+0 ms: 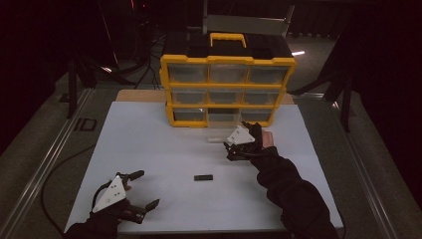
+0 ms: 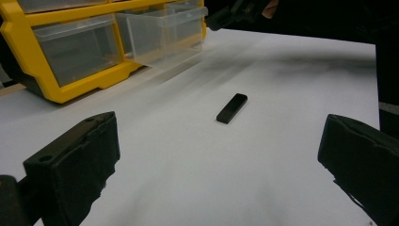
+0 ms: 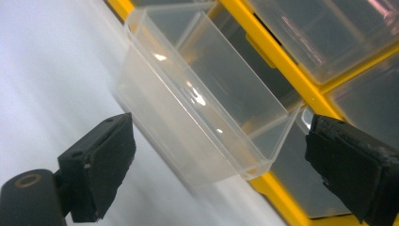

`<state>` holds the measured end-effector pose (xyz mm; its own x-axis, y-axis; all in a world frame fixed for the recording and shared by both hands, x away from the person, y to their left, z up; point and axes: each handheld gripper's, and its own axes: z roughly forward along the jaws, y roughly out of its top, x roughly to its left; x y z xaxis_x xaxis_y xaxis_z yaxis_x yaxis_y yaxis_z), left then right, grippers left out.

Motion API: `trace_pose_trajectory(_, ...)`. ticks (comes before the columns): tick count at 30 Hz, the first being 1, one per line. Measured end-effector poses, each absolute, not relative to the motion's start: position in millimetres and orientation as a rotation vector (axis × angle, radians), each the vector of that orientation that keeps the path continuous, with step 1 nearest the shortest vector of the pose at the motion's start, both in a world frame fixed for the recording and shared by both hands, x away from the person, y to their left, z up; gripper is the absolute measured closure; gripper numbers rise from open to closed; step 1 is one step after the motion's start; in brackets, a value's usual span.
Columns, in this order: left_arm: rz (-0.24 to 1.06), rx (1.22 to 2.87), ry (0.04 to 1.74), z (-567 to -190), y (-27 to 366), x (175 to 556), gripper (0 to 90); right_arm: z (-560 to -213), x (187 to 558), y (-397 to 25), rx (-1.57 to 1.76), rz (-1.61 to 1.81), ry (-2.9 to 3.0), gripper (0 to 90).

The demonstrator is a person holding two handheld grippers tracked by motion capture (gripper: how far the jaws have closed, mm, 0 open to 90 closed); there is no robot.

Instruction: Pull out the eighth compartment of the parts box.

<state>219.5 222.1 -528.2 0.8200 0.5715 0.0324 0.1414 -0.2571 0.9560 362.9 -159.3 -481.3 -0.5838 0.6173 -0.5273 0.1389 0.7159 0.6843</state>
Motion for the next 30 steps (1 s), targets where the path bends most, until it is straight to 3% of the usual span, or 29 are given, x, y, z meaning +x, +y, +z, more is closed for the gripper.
trace_pose_trajectory(30,0.450,1.810,0.549,-528.3,222.2,220.2,0.0,-483.0,343.4,-220.9,0.787,1.106,2.161,9.0)
